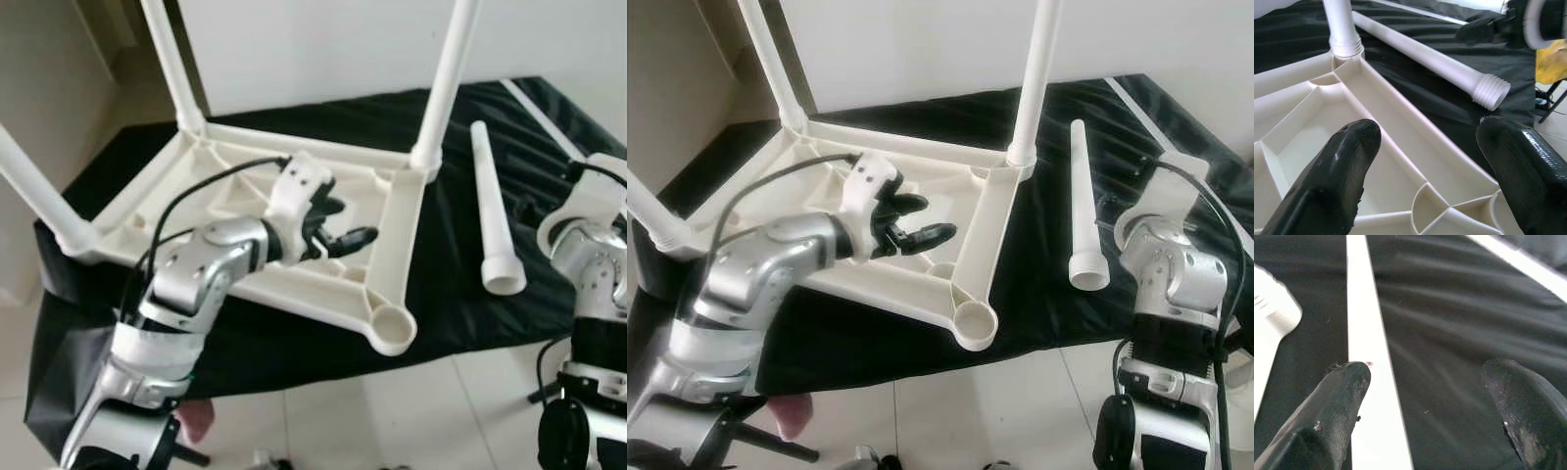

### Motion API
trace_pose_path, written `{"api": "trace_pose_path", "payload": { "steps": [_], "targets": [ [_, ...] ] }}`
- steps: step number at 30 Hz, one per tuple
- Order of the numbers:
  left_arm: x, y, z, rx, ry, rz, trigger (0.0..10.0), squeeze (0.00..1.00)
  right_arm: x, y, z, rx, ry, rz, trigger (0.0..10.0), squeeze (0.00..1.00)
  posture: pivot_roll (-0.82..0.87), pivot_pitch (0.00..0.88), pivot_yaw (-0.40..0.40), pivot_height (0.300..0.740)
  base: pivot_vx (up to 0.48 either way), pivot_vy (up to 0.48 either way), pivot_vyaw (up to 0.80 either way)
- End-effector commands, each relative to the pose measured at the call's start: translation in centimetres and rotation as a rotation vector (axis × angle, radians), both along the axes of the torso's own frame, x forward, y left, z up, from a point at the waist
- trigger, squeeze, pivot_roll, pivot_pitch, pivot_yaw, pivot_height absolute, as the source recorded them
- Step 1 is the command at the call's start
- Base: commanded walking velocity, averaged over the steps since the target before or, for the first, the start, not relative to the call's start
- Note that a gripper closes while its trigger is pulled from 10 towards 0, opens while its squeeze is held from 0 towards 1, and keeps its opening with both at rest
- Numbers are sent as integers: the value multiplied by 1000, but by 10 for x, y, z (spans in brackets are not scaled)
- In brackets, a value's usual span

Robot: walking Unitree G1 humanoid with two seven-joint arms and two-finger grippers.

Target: Building children table

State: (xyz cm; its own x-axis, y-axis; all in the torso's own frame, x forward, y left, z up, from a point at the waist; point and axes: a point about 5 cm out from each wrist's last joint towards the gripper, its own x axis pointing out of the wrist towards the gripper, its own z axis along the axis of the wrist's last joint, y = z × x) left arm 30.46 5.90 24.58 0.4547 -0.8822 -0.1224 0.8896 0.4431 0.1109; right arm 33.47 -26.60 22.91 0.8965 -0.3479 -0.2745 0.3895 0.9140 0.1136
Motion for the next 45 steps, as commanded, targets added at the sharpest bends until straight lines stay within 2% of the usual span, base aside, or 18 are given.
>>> {"api": "trace_pose_path", "payload": {
  "steps": [1,7,13,20,23,26,28,33,34,35,36,37,45],
  "targets": [
    [-7,-1,-4,17,22,-66,10000,0,5,3,0,25,34,50,10000,0,45,158,36,740,0,0,0],
    [-15,-2,-2,1,27,-56,10000,0,17,4,2,40,99,127,10000,0,67,173,30,740,0,0,0],
    [-17,-3,-2,5,26,-51,10000,0,21,4,2,24,117,146,10000,0,71,177,29,740,0,0,0],
    [-25,0,0,-3,54,-48,10000,0,35,10,-1,52,185,225,10000,0,99,210,28,740,0,0,0],
    [-25,3,-1,1,69,-33,10000,0,36,10,-5,71,201,214,10000,0,102,213,26,740,0,0,0],
    [-27,4,0,-5,69,-36,10000,0,35,13,-13,164,237,212,10000,0,108,217,24,740,0,0,0],
    [-29,3,1,-11,70,-43,10000,0,35,13,-15,151,239,214,10000,0,108,217,24,740,0,0,0],
    [-32,2,2,-11,65,-57,10000,0,32,17,-31,185,325,231,10000,0,107,217,24,740,0,0,0],
    [-32,2,2,-11,67,-57,10000,0,32,17,-36,208,351,232,4196,0,105,215,24,740,0,0,0],
    [-32,2,2,-11,67,-57,10000,0,32,17,-36,208,351,232,4196,0,105,215,24,740,0,0,0],
    [-32,1,2,-12,67,-56,10000,0,33,16,-37,224,356,225,431,0,104,213,24,740,0,0,0],
    [-31,1,2,-12,67,-54,10000,0,33,15,-37,232,357,216,0,0,103,211,22,740,0,0,0],
    [-29,1,5,-22,61,-39,10000,0,34,14,-32,295,345,214,0,0,99,189,20,740,0,0,0]
  ]
}}
